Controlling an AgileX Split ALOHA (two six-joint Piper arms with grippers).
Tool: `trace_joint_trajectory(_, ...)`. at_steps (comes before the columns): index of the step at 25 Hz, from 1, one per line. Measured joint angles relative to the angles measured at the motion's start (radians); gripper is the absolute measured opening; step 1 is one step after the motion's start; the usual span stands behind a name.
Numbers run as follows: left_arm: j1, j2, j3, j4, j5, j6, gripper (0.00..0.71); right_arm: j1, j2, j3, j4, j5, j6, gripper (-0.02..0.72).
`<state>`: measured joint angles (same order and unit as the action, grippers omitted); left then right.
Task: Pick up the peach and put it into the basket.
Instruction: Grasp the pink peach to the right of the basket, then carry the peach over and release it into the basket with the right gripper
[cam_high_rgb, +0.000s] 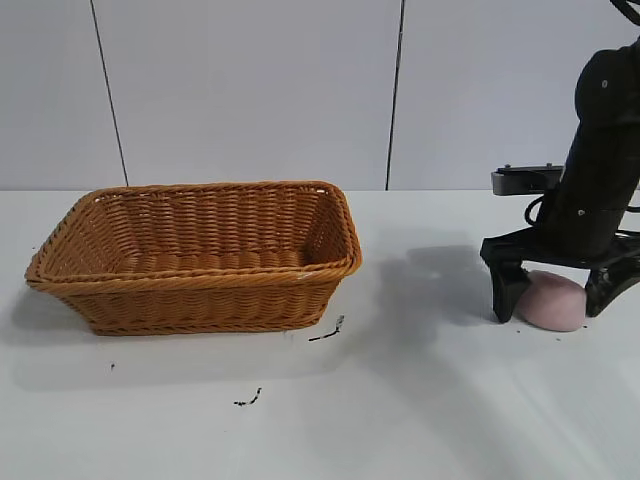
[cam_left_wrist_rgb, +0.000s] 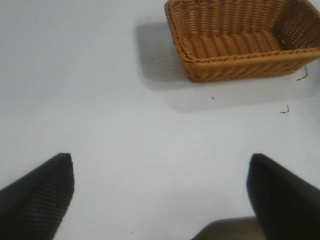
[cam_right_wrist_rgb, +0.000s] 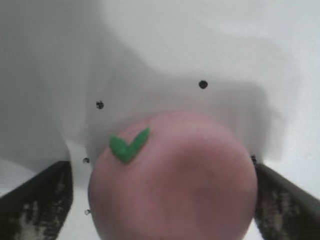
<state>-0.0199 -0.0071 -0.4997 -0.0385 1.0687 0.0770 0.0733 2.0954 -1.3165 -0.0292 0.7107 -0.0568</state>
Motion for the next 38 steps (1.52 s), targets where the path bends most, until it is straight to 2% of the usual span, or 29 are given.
trace_joint_trajectory(6,0.000,0.000,0.000,0.000,0.000,0.000,0.692,0.001,-0.095,-0.001,0.008,0.020,0.000,0.040)
trace_joint_trajectory(13,0.000,0.000,0.000,0.000,0.000,0.000,0.692,0.004,-0.174,-0.148,0.060,0.163,-0.003,0.037)
trace_joint_trajectory(16,0.000,0.000,0.000,0.000,0.000,0.000,0.692,0.031,-0.175,-0.231,0.071,0.195,-0.011,0.037)
trace_joint_trajectory(23,0.000,0.000,0.000,0.000,0.000,0.000,0.692,0.194,-0.079,-0.505,0.077,0.266,-0.018,0.037)
trace_joint_trajectory(28,0.000,0.000,0.000,0.000,0.000,0.000,0.692,0.356,0.028,-0.692,0.086,0.298,-0.018,0.037)
trace_joint_trajectory(33,0.000,0.000,0.000,0.000,0.000,0.000,0.692,0.498,0.115,-0.760,0.096,0.281,-0.018,0.037)
trace_joint_trajectory(38,0.000,0.000,0.000,0.000,0.000,0.000,0.692,0.544,0.223,-0.763,0.098,0.224,-0.018,0.037)
